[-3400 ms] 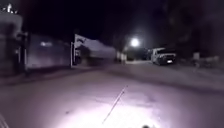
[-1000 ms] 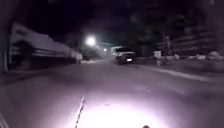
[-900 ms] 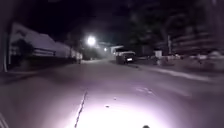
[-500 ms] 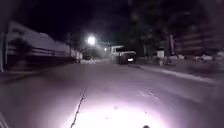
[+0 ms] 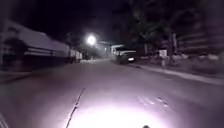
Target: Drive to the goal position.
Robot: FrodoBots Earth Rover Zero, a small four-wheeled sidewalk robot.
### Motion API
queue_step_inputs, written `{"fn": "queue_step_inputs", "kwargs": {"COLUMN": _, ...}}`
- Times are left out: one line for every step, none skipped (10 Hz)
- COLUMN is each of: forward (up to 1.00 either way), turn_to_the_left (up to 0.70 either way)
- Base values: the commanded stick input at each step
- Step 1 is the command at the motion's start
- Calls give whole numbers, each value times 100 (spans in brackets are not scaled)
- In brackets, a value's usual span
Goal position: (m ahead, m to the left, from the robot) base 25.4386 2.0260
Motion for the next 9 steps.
{"fn": "queue_step_inputs", "kwargs": {"forward": 70, "turn_to_the_left": 0}}
{"fn": "queue_step_inputs", "kwargs": {"forward": 70, "turn_to_the_left": 0}}
{"fn": "queue_step_inputs", "kwargs": {"forward": 70, "turn_to_the_left": 0}}
{"fn": "queue_step_inputs", "kwargs": {"forward": 70, "turn_to_the_left": 0}}
{"fn": "queue_step_inputs", "kwargs": {"forward": 70, "turn_to_the_left": 0}}
{"fn": "queue_step_inputs", "kwargs": {"forward": 70, "turn_to_the_left": 0}}
{"fn": "queue_step_inputs", "kwargs": {"forward": 70, "turn_to_the_left": 0}}
{"fn": "queue_step_inputs", "kwargs": {"forward": 70, "turn_to_the_left": 0}}
{"fn": "queue_step_inputs", "kwargs": {"forward": 70, "turn_to_the_left": 0}}
